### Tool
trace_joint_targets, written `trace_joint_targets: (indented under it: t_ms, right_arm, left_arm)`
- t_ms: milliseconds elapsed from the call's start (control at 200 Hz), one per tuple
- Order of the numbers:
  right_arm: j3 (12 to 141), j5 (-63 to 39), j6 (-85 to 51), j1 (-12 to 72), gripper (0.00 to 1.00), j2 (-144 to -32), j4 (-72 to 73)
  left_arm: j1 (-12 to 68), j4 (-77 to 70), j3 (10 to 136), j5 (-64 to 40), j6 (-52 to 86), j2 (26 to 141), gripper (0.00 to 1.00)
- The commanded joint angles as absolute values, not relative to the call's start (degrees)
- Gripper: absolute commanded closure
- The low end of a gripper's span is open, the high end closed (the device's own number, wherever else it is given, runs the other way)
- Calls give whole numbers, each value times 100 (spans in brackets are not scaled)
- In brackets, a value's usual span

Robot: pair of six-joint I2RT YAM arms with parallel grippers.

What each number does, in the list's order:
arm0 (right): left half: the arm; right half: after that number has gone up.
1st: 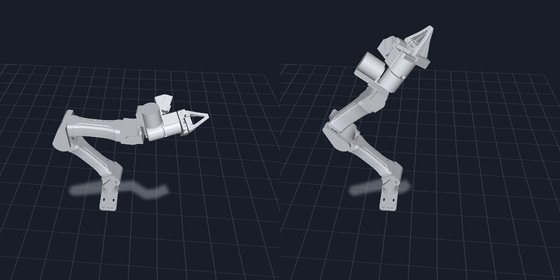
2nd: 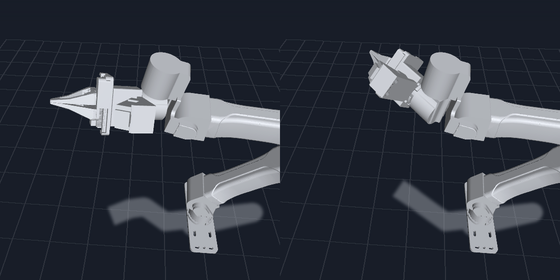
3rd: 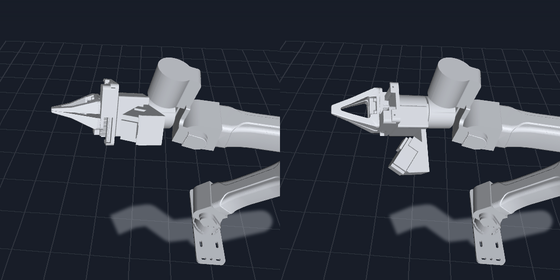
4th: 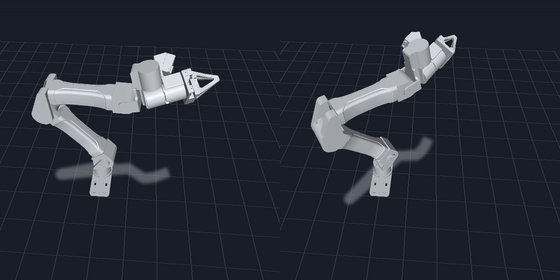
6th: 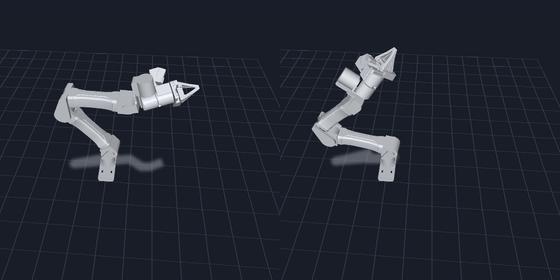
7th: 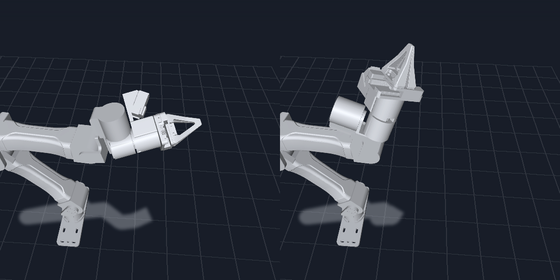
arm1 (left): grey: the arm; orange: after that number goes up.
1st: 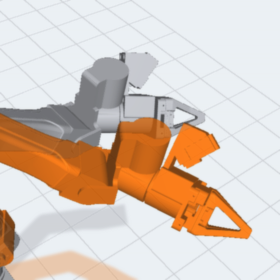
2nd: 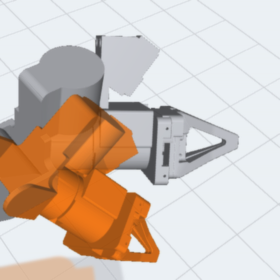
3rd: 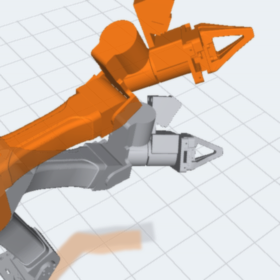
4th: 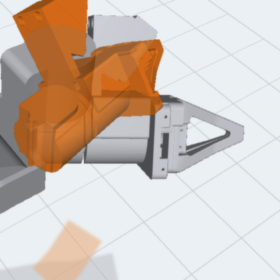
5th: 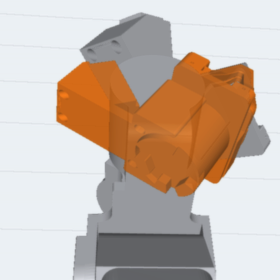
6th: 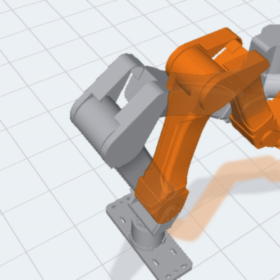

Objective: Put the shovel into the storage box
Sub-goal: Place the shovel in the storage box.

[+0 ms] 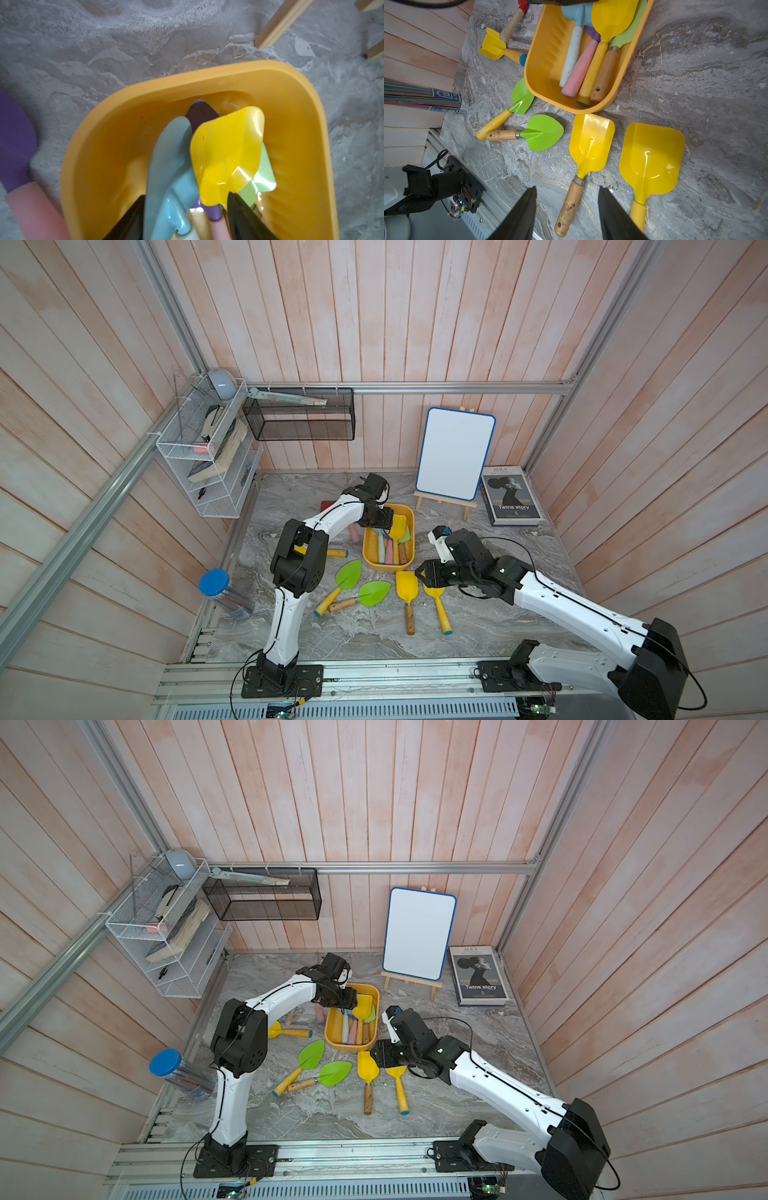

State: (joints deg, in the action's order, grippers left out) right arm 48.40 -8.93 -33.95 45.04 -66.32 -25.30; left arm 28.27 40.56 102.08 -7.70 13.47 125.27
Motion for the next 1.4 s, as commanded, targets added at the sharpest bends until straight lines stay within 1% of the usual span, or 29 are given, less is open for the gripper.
trace_joint_targets:
  t_ms: [0,280,690,1000,1255,1395]
  right_arm:
    - [4791,-888,-3313,4526,47,-6617,-2527]
    - [4720,-895,-3331,4526,47,-6551,-2514]
    - [4658,-939,-3331,4526,47,-6579,-2437]
    - [4654,-948,-3313,4526,47,-6592,-2434]
    - [4653,-859,-3408,4517,47,-6542,-2464]
    - [4693,-741,-3503,4491,47,-6499,-2614]
  left_arm:
    - [2945,4412,10473,-298,1423,12739,32]
    - [3168,4940,11050,673,1566,13119,31]
    - [3368,5054,11294,1267,1648,13288,31]
    - [3511,5019,11338,1543,1699,13187,31]
    - [3688,4964,11318,2153,1759,12924,31]
    - [3778,4879,11224,2291,1877,12748,30]
